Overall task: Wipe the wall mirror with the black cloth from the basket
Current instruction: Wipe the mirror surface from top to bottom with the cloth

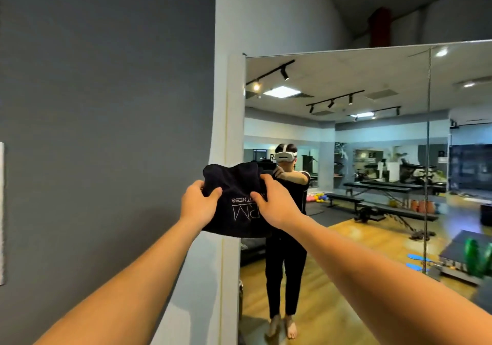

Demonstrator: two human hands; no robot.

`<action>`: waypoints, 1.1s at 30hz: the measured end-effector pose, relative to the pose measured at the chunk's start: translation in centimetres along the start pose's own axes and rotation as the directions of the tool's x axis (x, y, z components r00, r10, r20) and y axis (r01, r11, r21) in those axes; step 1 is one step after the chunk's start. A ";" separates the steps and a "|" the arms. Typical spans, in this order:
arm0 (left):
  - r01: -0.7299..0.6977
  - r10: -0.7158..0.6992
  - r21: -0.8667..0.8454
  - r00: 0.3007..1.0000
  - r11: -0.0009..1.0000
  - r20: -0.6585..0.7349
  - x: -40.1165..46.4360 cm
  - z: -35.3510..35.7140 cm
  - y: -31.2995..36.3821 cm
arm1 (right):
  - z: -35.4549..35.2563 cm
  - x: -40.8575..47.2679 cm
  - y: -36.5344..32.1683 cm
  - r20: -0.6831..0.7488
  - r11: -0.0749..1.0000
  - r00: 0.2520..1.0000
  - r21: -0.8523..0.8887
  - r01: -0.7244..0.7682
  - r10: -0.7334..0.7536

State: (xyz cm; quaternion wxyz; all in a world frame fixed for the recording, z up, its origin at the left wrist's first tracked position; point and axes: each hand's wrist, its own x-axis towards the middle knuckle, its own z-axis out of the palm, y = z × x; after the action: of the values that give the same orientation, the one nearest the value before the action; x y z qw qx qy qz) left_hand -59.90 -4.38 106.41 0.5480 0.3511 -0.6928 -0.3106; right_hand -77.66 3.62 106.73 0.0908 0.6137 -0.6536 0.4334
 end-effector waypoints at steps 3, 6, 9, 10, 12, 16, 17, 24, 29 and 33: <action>-0.009 0.011 -0.029 0.999 1.000 0.051 3.4 4.1 -0.3 | -0.6 2.7 4.2 -0.040 0.999 0.999 -0.053 -0.008 0.006; -0.044 0.047 -0.047 0.996 0.998 0.080 7.3 8.0 -0.9 | -0.8 5.8 7.6 -0.086 0.993 0.996 -0.120 -0.016 0.006; -0.086 0.093 -0.071 0.991 0.994 0.096 11.2 11.8 -1.3 | -1.2 9.6 10.3 -0.151 0.981 0.989 -0.192 -0.028 -0.001; -0.097 0.104 -0.076 0.989 0.992 0.101 12.7 13.0 -1.4 | -1.3 11.1 11.0 -0.164 0.975 0.986 -0.218 -0.037 0.001; -0.119 0.128 -0.080 0.985 0.990 0.118 15.8 15.0 -1.0 | -1.7 14.3 12.3 -0.200 0.961 0.980 -0.272 -0.053 -0.002; -0.180 0.191 -0.105 0.976 0.978 0.106 22.5 18.1 1.3 | -3.3 19.6 14.3 -0.279 0.954 0.958 -0.299 -0.025 -0.062; -0.195 0.208 -0.121 0.973 0.973 0.099 24.0 18.9 2.1 | -3.8 20.8 14.8 -0.304 0.952 0.949 -0.307 -0.013 -0.085; -0.333 0.337 -0.139 0.941 0.933 0.005 30.1 23.2 5.0 | -6.1 28.2 17.5 -0.452 0.961 0.877 -0.274 0.037 -0.163; -0.420 0.414 -0.069 0.906 0.905 -0.090 31.9 25.3 3.7 | -5.3 31.7 19.8 -0.505 0.933 0.815 -0.339 0.117 -0.285; -0.564 0.568 0.069 0.810 0.823 -0.146 33.4 26.9 0.9 | -3.9 33.1 21.9 -0.419 0.813 0.800 -0.565 0.141 -0.430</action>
State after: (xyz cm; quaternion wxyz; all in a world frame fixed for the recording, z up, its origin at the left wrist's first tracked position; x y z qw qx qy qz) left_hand -91.40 -30.23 119.64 0.6654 0.1590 -0.7230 -0.0965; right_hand -106.15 -20.55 120.68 0.4914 0.5187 -0.5887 0.3781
